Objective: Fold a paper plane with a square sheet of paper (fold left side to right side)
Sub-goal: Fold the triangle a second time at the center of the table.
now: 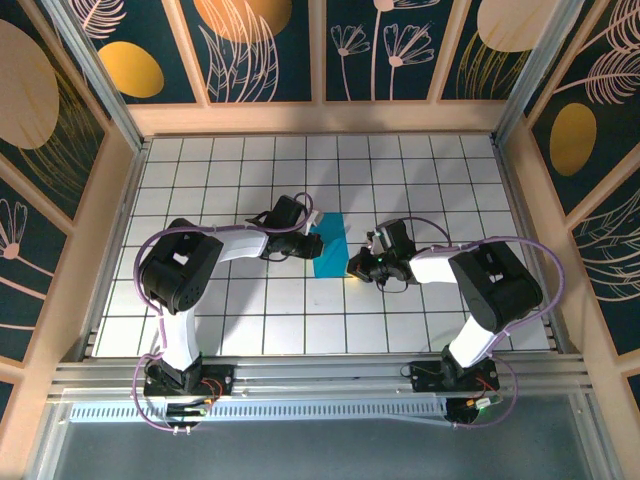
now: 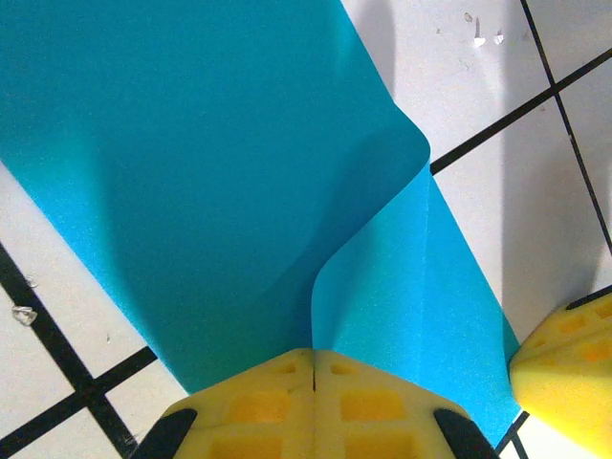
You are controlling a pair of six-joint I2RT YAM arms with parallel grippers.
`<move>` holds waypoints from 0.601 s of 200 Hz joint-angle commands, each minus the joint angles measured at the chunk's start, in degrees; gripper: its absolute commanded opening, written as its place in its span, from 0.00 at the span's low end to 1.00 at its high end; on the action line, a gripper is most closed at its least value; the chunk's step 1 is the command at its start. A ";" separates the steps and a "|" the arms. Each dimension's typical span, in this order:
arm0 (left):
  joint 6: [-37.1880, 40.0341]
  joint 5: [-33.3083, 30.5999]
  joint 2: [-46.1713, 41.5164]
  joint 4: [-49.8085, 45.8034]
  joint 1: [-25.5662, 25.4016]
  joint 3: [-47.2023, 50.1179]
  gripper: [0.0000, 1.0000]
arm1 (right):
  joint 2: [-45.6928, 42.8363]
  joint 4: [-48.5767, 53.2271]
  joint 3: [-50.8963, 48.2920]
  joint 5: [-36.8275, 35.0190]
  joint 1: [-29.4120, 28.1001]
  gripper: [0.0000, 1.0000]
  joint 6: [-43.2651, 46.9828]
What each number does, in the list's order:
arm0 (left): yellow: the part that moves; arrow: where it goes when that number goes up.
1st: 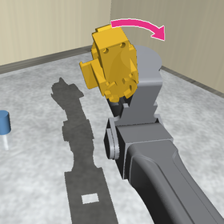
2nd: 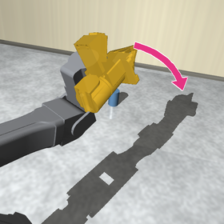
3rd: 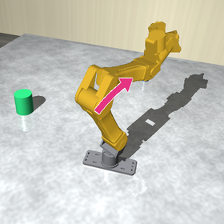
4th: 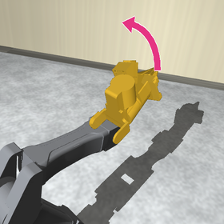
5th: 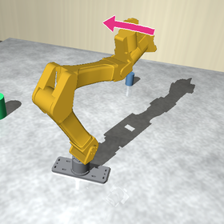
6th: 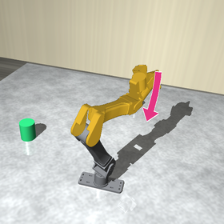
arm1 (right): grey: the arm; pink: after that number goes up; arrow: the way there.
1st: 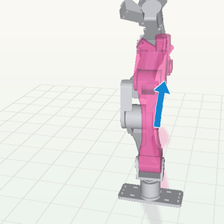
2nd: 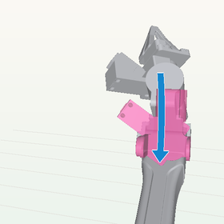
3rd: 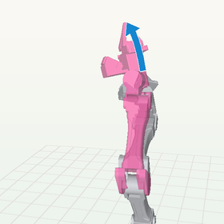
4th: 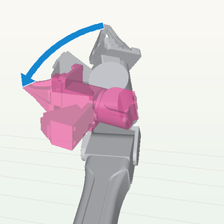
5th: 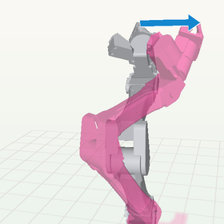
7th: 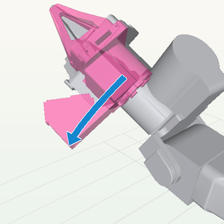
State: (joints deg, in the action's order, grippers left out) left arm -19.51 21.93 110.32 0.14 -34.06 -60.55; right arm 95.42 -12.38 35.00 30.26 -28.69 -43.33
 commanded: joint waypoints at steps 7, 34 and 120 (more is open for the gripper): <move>1.20 0.21 1.18 0.12 0.49 -1.06 0.00 | 1.96 6.15 -0.90 -1.96 0.20 0.00 1.38; 1.23 0.48 1.19 0.38 0.47 -1.14 0.00 | 1.94 6.26 -0.81 -1.96 0.21 0.00 1.38; 1.56 1.87 1.02 1.43 0.49 -1.14 0.00 | 2.06 6.39 -0.90 -1.96 0.19 0.00 1.35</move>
State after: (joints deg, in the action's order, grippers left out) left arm -19.49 22.24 110.54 0.21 -34.06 -60.55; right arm 95.42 -12.34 35.00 30.26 -28.69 -43.31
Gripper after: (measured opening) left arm 0.045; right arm 0.051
